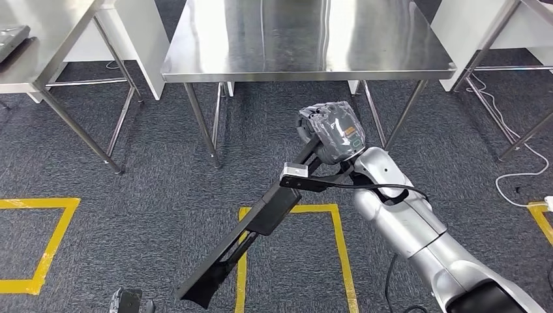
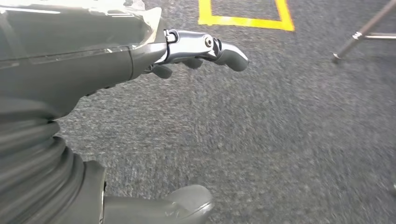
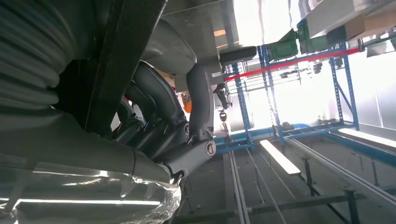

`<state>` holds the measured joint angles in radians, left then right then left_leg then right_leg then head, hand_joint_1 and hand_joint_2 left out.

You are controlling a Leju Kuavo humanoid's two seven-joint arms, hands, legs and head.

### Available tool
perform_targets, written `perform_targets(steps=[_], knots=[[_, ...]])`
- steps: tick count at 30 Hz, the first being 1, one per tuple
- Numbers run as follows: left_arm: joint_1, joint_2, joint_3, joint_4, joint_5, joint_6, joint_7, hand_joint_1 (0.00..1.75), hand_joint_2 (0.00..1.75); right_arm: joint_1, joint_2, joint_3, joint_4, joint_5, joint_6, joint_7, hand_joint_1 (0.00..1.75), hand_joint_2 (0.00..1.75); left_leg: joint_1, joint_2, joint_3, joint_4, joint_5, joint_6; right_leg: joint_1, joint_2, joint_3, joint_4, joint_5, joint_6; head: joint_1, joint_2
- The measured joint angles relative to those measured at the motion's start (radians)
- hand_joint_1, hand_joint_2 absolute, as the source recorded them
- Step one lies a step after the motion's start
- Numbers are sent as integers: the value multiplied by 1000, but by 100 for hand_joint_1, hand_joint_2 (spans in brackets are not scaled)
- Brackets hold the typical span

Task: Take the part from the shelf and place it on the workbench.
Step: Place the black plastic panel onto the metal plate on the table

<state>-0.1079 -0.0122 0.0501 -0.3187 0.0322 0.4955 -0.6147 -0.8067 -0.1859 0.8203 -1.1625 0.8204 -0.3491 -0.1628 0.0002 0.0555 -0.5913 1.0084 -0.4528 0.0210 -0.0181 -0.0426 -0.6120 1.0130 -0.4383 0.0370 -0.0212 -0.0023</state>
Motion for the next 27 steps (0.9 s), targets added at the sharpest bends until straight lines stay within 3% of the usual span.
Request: perform_targets(steps=[2,4,7,8,9,10,11,13,15,17,18,19,21,23,24,25,27], knots=[[0,1,-1,0,-1,0,0,0,175,0,-1,1,0,1,3,0,162,175,4,12,2,3,-6,-5,-2,23,-1,0,2,-10,-1,0],[-2,1,-2,0,-2,0,0,0,175,-1,-1,1,0,2,5,0,162,175,12,-6,-10,40,-37,-14,-6,43,-1,0,5,-17,-1,0],[-2,2,-2,-1,-2,0,0,0,175,0,1,3,0,3,5,0,162,175,15,-45,-96,224,-130,-25,-6,72,0,-1,5,-21,-2,0],[-2,2,-3,-1,-2,0,0,0,175,0,1,5,0,3,5,1,162,175,15,-48,-125,276,-145,-25,-5,83,0,0,5,-21,-2,0],[-2,2,-3,-1,-2,0,0,0,175,0,0,6,0,3,5,1,162,175,15,-49,-139,294,-139,-22,-4,95,0,0,5,-21,-2,0],[-2,2,-3,-1,-2,0,0,0,175,0,0,6,1,3,5,2,162,175,14,-53,-133,272,-114,-17,-2,107,1,0,5,-21,-2,0],[-2,2,-3,-1,-2,0,0,0,175,0,0,6,0,3,5,2,162,175,14,-63,-110,215,-75,-10,-2,119,3,0,6,-21,-2,0],[-2,4,-3,0,-3,0,0,0,175,-2,1,6,0,3,5,2,162,175,14,-118,-50,77,-7,9,-2,143,4,-1,6,-21,0,0],[-1,6,-4,0,-3,0,0,0,175,-2,3,7,1,3,6,2,162,175,12,-156,-20,14,10,20,-8,165,-1,-2,8,-16,-2,0],[-3,6,-4,-1,-4,0,0,0,175,-1,2,7,0,3,6,2,162,175,10,-138,-11,3,10,23,-9,186,-6,-7,12,-7,-6,0],[-5,5,-4,-1,-4,0,0,0,175,-1,1,6,0,3,6,3,162,175,10,-125,-5,-7,14,24,-6,175,-12,-4,11,-4,-6,0],[-6,5,-4,-1,-4,0,0,0,175,-3,0,5,0,4,6,3,162,175,12,-112,1,-18,19,25,-1,149,-24,16,0,-4,-4,0],[-7,4,-5,-1,-4,0,0,0,175,-7,-2,5,0,6,4,3,162,175,10,-88,7,-31,24,28,5,82,-75,116,-48,-10,1,0],[-5,4,-4,-1,-3,0,3,0,175,-5,-2,8,1,17,0,3,162,175,7,-67,6,-31,23,31,5,56,-134,238,-95,-12,4,0],[-5,3,-5,-1,-2,1,5,0,175,-3,-2,10,1,24,-1,4,162,175,5,-59,5,-30,22,32,5,53,-143,263,-102,-8,4,0],[-5,3,-4,-1,-2,1,7,0,175,-2,-3,11,2,29,-2,5,162,175,3,-52,4,-30,22,32,5,52,-131,249,-94,-3,4,0],[-6,2,-4,-1,-1,2,8,0,175,-2,-4,12,2,35,-2,6,162,175,1,-45,4,-26,21,30,6,47,-50,114,-49,6,4,0]])
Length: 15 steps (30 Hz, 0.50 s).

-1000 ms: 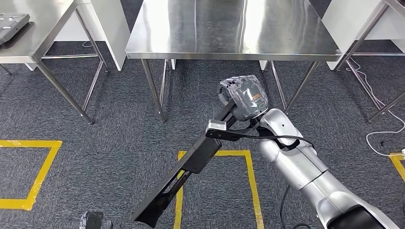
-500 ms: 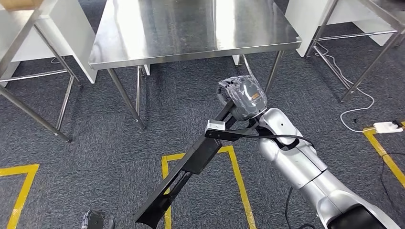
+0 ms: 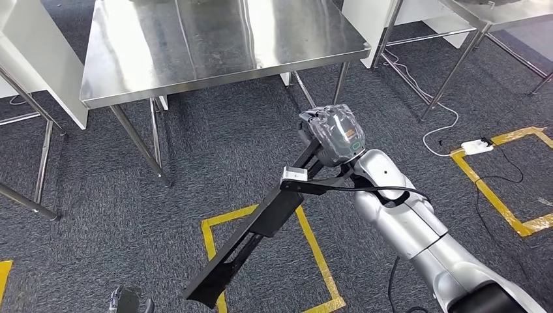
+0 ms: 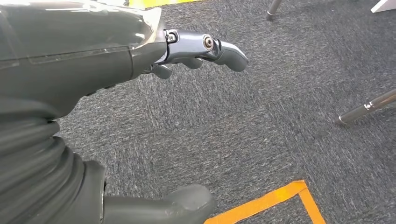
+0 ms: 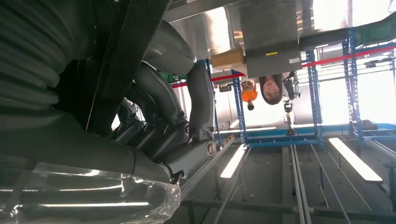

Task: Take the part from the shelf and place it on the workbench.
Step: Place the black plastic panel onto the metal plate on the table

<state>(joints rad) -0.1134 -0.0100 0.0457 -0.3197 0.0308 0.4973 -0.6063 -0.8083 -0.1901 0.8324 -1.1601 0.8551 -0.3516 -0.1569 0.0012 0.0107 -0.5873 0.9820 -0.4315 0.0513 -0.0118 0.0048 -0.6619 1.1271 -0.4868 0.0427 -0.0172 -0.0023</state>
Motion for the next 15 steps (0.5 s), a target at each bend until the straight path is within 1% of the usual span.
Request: perform_targets(steps=[1,2,3,4,5,6,12,15], knots=[[0,-1,0,0,0,0,1,0,175,-1,0,0,0,1,0,0,162,175,-3,2,-1,2,-1,-2,3,-3,43,-70,21,-2,-1,0],[-1,0,0,0,-1,-1,1,0,175,-2,0,0,0,2,-1,0,162,175,-6,3,-3,6,-4,-3,3,-5,73,-121,35,-6,-2,0],[-1,1,0,0,-3,-1,2,0,175,-2,1,1,0,2,-1,0,162,175,-9,3,-5,10,-5,-2,3,-6,87,-146,41,-11,-3,0],[0,1,0,0,-5,-2,3,0,175,-2,2,3,0,3,-2,0,162,175,-11,4,-7,12,-6,0,4,-5,89,-148,43,-15,-5,0],[0,2,0,0,-7,-2,3,0,175,-1,2,4,0,3,-2,0,162,175,-10,3,-8,14,-6,2,2,-5,88,-149,45,-17,-5,0],[1,1,0,0,-9,-2,3,0,175,-1,2,6,0,3,-2,0,162,175,-8,3,-9,13,-5,3,4,-5,87,-148,45,-17,-6,0],[1,1,-1,0,-11,-1,4,0,175,-1,2,14,-1,4,-2,0,162,175,-5,3,-9,11,-2,-3,9,-5,85,-146,44,-18,-5,0],[1,0,-1,0,-11,-1,4,0,175,-1,2,15,-3,3,-2,0,162,175,-4,3,-9,10,-2,-9,10,-5,85,-146,44,-18,-5,0]])
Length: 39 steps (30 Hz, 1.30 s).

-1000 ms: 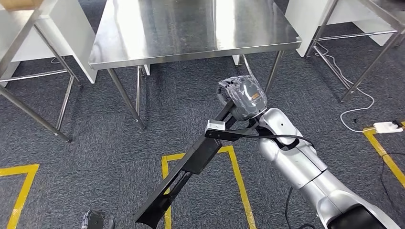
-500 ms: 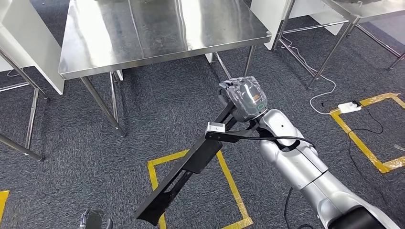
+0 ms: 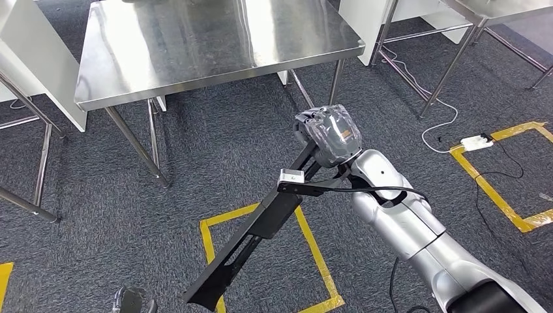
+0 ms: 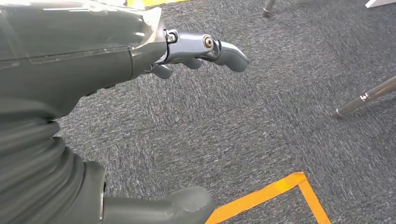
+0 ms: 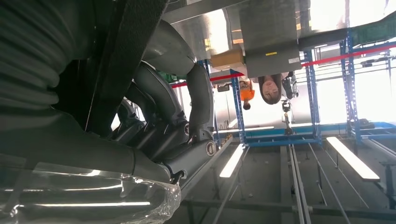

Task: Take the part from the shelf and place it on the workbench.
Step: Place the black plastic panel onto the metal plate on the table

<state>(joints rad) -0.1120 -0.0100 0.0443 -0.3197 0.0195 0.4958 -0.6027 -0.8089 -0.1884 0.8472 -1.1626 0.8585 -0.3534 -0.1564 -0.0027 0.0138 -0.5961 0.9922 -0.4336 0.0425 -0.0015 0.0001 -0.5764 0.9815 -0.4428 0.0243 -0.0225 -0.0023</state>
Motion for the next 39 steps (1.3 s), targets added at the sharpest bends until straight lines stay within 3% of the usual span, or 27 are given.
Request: perform_targets(steps=[14,18,21,23,25,26,27,28,30,32,34,36,38,39], knots=[[0,1,0,0,-3,-1,0,0,175,0,-2,3,-7,0,10,0,162,175,-9,-1,-3,6,-1,-1,-10,-1,1,-1,2,2,0,0],[0,3,0,0,-6,0,-1,0,175,1,-1,6,-7,2,13,0,162,175,-12,-2,-7,12,-4,5,-13,-1,1,-2,3,6,0,0],[0,3,0,0,-9,1,-2,0,175,0,-1,6,-13,4,14,0,162,175,-7,0,0,-2,3,18,-10,0,-6,7,-3,11,1,0],[-1,3,0,0,-10,1,-3,0,175,-2,-2,6,-16,4,14,0,162,175,-2,4,6,-14,9,28,-8,0,-46,87,-44,5,2,0],[-2,2,0,0,-11,1,-3,0,175,1,-5,8,-16,4,14,0,162,175,-4,4,6,-15,9,30,-10,0,-115,230,-98,-1,2,0],[-2,2,0,0,-11,1,-3,0,175,4,-6,9,-16,4,14,0,162,175,-5,3,5,-14,8,30,-10,0,-141,282,-111,1,2,0],[-2,2,0,0,-11,1,-3,0,175,6,-6,10,-16,5,14,0,162,175,-5,2,5,-14,8,29,-11,0,-150,297,-110,5,2,0],[-2,2,0,0,-12,1,-3,0,175,7,-7,11,-16,5,14,0,162,175,-5,1,6,-12,6,27,-11,0,-138,269,-93,11,2,0],[-2,2,0,0,-16,0,-3,0,175,6,-9,12,-17,6,14,0,162,175,-5,-1,7,-7,0,19,-12,-4,-72,129,-38,20,2,0],[-2,2,0,0,-18,0,-3,0,175,3,-8,12,-18,8,14,0,162,175,-7,0,6,0,-10,7,-10,-6,-18,23,-7,14,1,0],[-2,2,0,0,-18,-2,-3,0,175,3,-9,13,-18,11,14,0,162,175,-7,1,6,2,-15,-4,-6,-3,-6,6,-6,0,0,0],[-2,1,0,-1,-19,-2,-3,0,175,2,-12,13,-20,12,14,1,162,175,-2,3,5,9,-23,-16,-10,1,1,1,-7,-13,-1,0],[-3,2,-1,-1,-20,-1,-3,0,175,0,-12,13,-22,14,13,1,162,175,4,-2,-25,73,-55,-29,-16,4,13,-4,-11,-25,-4,0],[-3,2,-1,-1,-20,-1,-2,0,175,0,-12,13,-23,14,13,2,162,175,7,-6,-58,138,-80,-36,-15,5,19,-5,-15,-30,-6,0]])
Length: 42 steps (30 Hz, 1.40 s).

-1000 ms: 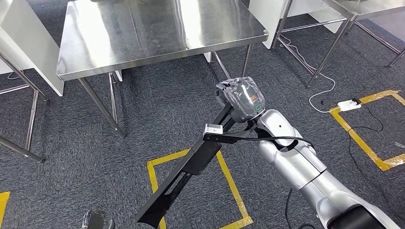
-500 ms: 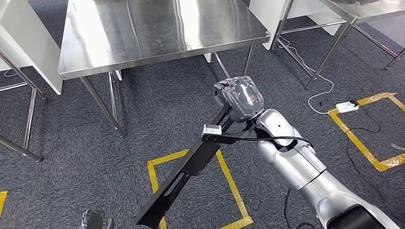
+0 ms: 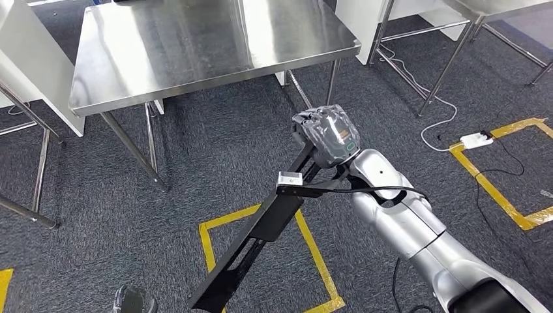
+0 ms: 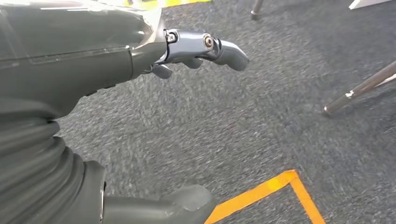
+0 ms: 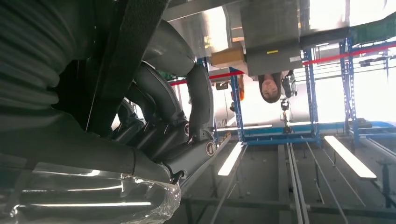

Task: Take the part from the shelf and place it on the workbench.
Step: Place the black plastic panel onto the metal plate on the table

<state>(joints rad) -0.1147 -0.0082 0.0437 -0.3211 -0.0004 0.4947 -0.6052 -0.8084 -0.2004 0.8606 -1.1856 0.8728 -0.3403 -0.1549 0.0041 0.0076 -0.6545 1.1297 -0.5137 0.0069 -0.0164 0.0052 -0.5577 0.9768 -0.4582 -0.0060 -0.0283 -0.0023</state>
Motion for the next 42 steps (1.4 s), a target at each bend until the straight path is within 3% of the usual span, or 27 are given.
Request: perform_targets(steps=[2,3,4,6,8,12,14,17,19,20,21,22,23,24,25,27,28,30,31,33,34,35,36,38,39,40,42], knots=[[3,1,0,0,0,0,0,0,175,4,0,2,0,1,0,1,162,175,4,-4,-84,132,-37,-9,1,3,11,0,-12,-5,0,0],[6,1,0,0,-1,0,1,0,175,7,0,3,0,2,0,1,162,175,6,-4,-113,163,-31,-11,2,5,19,1,-19,-6,-1,0],[8,0,0,0,-1,0,1,0,175,10,0,3,0,3,0,1,162,175,7,-5,-121,152,-2,-11,2,8,29,1,-27,-5,0,0],[9,0,0,0,-2,0,1,0,175,11,0,3,0,4,0,1,162,175,8,-6,-84,25,97,-6,2,12,54,-1,-48,-1,-1,0],[9,1,0,0,-2,0,1,0,175,9,-1,4,0,4,0,1,162,175,3,-8,-33,-91,150,6,6,15,70,-4,-66,8,0,0],[9,0,0,0,-3,0,1,0,175,10,-3,2,-3,5,-1,3,162,175,-5,-8,4,-136,122,35,11,15,81,9,-70,29,0,0],[8,0,0,0,-3,1,0,0,175,8,-3,1,-4,5,-1,5,162,175,-2,-10,32,-145,108,50,11,10,33,95,-70,35,1,0],[10,0,0,-1,-3,2,0,0,175,14,-4,3,-5,5,0,6,162,175,1,-12,71,-149,75,57,7,6,-113,288,-114,36,4,0],[13,-2,0,0,-3,2,0,0,175,19,-6,4,-5,5,0,7,162,175,1,-16,102,-148,50,55,6,5,-167,303,-132,40,5,0],[14,-2,0,0,-3,2,0,0,175,20,-7,4,-5,5,0,7,162,175,1,-17,120,-148,36,52,6,4,-170,264,-115,45,5,0],[14,-3,0,0,-3,2,0,0,175,19,-8,4,-5,5,0,7,162,175,2,-18,140,-148,21,49,5,2,-162,200,-76,54,5,0],[14,-4,0,0,-3,2,0,0,175,17,-9,4,-4,5,0,7,162,175,1,-18,157,-147,5,44,5,-2,-150,130,-18,63,7,0],[15,-4,0,0,-2,2,0,0,175,16,-9,6,-4,5,0,7,162,175,-1,-17,172,-148,-13,38,6,-7,-136,75,32,63,8,0],[14,-4,0,0,-2,3,-1,0,175,15,-9,7,-3,5,0,7,162,175,-4,-16,182,-148,-28,32,8,-9,-125,41,71,57,8,0],[13,-4,0,0,-2,3,-1,0,175,14,-8,9,-3,5,0,8,162,175,-6,-15,190,-147,-37,26,9,-10,-118,29,88,46,7,0],[11,-3,0,0,-1,4,-2,0,175,11,-8,9,-4,6,0,8,162,175,-4,-11,195,-133,-40,18,6,-6,-104,30,79,20,4,0],[10,-3,0,-1,-1,4,-3,0,175,8,-8,7,-4,7,0,8,162,175,-1,-11,182,-102,-31,15,3,-4,-96,28,73,11,3,0],[8,-4,0,-1,-1,4,-6,0,175,4,-7,7,-5,8,0,8,162,175,2,-11,113,8,-25,8,3,0,-74,23,58,-4,1,0],[8,-4,0,-1,-1,4,-6,0,175,5,-6,9,-5,9,0,8,162,175,3,-11,68,69,-39,5,3,2,-64,22,49,-9,1,0],[11,-4,0,-1,-1,4,-6,0,175,12,-5,11,-5,11,0,8,162,175,4,-11,-15,138,-112,2,5,7,-38,21,25,-11,1,0],[13,-4,0,-1,-1,4,-6,0,175,16,-5,12,-5,13,0,8,162,175,4,-11,-42,136,-140,1,6,10,-21,20,11,-11,1,0],[13,-4,0,-1,-1,5,-5,0,175,18,-4,12,-5,13,0,8,162,175,4,-11,-58,110,-142,3,8,11,-1,20,-4,-10,1,0],[14,-4,0,-1,-1,6,-4,0,175,19,-3,13,-5,14,0,8,162,175,3,-11,-62,67,-111,7,10,12,19,20,-18,-9,1,0],[15,-2,0,1,0,8,-3,0,175,18,2,15,-3,15,1,8,162,175,-1,-13,-58,-46,39,21,14,16,51,19,-47,-6,3,0],[17,-1,1,2,1,9,-3,0,175,17,5,16,-1,15,3,8,162,175,-5,-16,-52,-82,99,28,16,19,60,19,-60,-2,4,0],[18,0,1,2,2,10,-3,0,175,17,9,17,0,16,5,8,162,175,-9,-19,-48,-105,141,33,19,23,69,20,-70,3,4,0],[17,1,1,2,4,11,-5,0,175,13,16,17,1,16,8,7,162,175,-12,-19,-31,-111,142,41,24,27,81,24,-80,12,3,0]])
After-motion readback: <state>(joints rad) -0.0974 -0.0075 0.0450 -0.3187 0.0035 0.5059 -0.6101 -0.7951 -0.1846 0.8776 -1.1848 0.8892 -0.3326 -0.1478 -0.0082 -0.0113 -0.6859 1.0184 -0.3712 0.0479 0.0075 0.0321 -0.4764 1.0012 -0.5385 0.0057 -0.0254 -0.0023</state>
